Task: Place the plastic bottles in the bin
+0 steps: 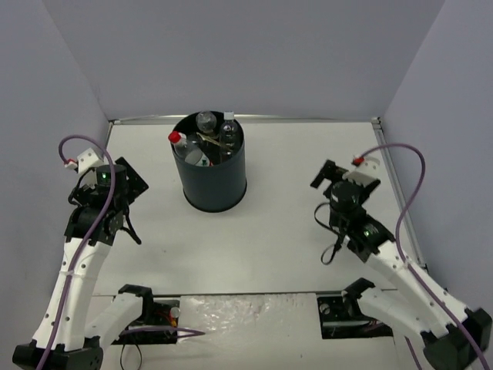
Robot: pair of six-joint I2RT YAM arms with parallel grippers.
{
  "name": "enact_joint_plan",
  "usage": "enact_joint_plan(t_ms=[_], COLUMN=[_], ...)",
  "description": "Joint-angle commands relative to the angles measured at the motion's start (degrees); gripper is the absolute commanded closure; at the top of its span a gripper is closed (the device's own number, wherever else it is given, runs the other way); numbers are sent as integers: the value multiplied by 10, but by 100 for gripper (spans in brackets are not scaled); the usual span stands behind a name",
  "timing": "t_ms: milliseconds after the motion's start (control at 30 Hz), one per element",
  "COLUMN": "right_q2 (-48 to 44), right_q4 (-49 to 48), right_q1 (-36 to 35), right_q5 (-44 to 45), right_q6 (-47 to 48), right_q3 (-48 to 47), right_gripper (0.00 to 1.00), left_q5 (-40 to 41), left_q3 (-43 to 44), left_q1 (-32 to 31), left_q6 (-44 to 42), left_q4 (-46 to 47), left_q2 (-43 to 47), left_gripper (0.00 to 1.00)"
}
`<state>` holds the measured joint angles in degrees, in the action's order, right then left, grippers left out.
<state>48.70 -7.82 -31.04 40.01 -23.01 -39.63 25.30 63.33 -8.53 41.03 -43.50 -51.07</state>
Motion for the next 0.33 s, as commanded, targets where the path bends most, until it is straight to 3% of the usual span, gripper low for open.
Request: enact_joint_plan(t_ms=[0, 300], right_q2=[-98, -70], right_q4=[9, 33], right_q1=[-3, -3], right_q5=[66, 58], right_q6=[-103, -147], right_q3=[80, 61], right_gripper=[0, 0], left_q5=[22, 26], left_q3=[-14, -22], left_q1=[5, 6], left_q6=[15, 20], left_q4=[14, 11], left_q2=[7, 4], left_gripper=[3, 3])
